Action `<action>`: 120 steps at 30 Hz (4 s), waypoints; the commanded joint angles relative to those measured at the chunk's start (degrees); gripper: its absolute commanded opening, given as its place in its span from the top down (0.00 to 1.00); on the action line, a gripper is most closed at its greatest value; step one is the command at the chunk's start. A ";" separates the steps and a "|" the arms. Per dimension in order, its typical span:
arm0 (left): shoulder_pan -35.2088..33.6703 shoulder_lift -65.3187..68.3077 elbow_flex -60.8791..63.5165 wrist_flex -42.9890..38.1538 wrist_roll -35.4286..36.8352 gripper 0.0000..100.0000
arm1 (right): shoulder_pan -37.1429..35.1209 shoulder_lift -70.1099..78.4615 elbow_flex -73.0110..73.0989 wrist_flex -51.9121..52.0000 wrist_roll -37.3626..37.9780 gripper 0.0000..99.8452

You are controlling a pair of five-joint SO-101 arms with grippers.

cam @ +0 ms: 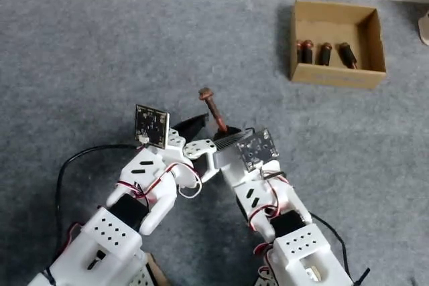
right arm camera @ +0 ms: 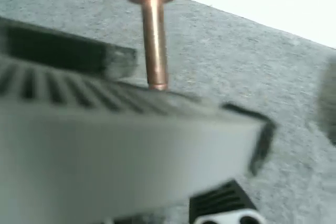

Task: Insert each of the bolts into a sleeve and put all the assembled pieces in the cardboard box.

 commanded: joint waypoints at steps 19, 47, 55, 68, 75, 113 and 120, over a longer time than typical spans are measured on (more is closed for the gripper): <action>0.84 -0.13 -3.12 0.18 0.09 0.65 | 6.81 -1.19 -2.59 -3.65 -3.60 0.99; -8.48 19.21 -15.69 1.76 5.89 0.66 | 2.15 -1.27 -2.77 -3.56 -3.60 0.99; -9.19 28.26 -23.96 6.24 8.18 0.66 | 2.24 -1.27 -2.77 -3.56 -3.52 0.99; -9.10 32.66 -26.07 6.42 8.26 0.66 | 2.15 -9.80 -1.98 -2.07 -3.52 0.99; -8.84 32.57 -26.07 6.33 8.26 0.66 | 2.07 -29.85 -0.22 13.14 -3.52 0.99; -18.42 32.22 -27.82 6.24 8.26 0.97 | 2.68 -22.73 2.68 34.24 3.52 0.99; -18.51 32.22 -27.65 6.24 8.26 0.97 | 6.55 -4.44 -1.36 40.48 3.52 0.99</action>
